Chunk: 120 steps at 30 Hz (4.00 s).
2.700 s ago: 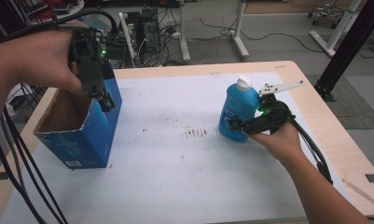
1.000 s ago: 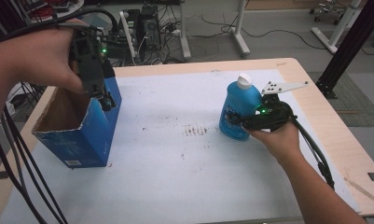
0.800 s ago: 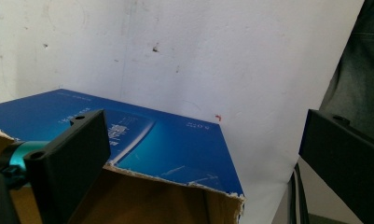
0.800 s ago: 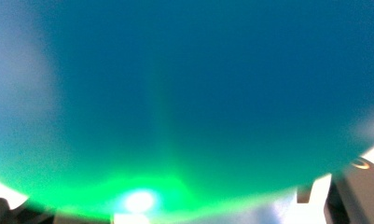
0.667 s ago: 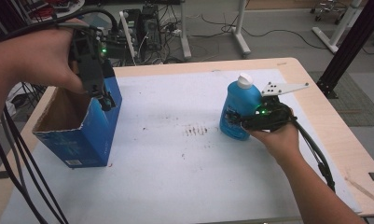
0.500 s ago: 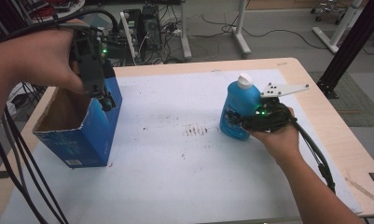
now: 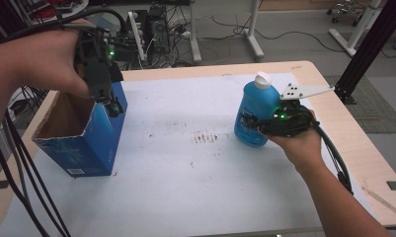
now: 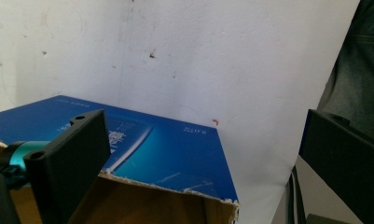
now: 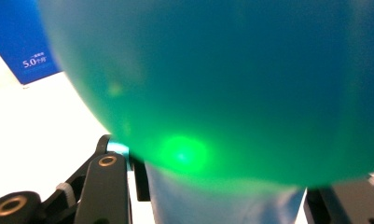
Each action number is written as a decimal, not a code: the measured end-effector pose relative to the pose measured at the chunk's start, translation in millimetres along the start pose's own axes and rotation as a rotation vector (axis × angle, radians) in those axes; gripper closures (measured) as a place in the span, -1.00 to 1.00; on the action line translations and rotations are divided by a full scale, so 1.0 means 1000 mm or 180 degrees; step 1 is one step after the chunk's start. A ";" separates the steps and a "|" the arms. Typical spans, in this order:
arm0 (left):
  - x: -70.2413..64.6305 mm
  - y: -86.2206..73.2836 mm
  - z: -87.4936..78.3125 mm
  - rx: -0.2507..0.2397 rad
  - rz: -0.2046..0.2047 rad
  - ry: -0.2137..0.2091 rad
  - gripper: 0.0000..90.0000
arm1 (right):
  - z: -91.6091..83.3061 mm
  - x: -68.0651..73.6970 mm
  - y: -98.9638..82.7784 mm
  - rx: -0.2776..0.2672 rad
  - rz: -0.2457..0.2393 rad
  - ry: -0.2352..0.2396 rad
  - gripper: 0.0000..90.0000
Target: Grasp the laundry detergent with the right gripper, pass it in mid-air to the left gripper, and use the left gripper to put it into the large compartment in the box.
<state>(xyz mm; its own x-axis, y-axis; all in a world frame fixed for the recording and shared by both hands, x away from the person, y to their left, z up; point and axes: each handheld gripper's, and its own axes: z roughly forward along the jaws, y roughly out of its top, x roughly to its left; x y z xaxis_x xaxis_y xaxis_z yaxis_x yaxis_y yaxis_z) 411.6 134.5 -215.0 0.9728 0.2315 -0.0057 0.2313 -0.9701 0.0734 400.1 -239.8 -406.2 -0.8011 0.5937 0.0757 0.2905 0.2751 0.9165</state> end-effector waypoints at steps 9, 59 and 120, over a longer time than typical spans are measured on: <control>-0.008 0.012 -0.004 -0.0014 0.0073 -0.0010 -0.96 | -0.014 0.013 0.019 0.0032 -0.0213 0.0159 0.02; -0.065 0.056 0.013 0.0090 0.0568 -0.0055 -0.96 | 0.068 0.136 0.051 0.0194 -0.0863 0.1563 0.03; -0.087 0.078 0.033 0.0260 0.0812 0.0098 -0.73 | 0.084 0.151 0.065 0.0090 -0.0841 0.1720 0.03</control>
<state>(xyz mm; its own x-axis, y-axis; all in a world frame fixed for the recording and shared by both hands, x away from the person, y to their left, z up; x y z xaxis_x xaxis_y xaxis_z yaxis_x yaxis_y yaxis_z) 345.8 36.6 -241.9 0.9992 -0.0204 0.0332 -0.0200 -0.9997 -0.0121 342.6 -68.7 -367.9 -0.9984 0.0360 0.0425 0.0531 0.3852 0.9213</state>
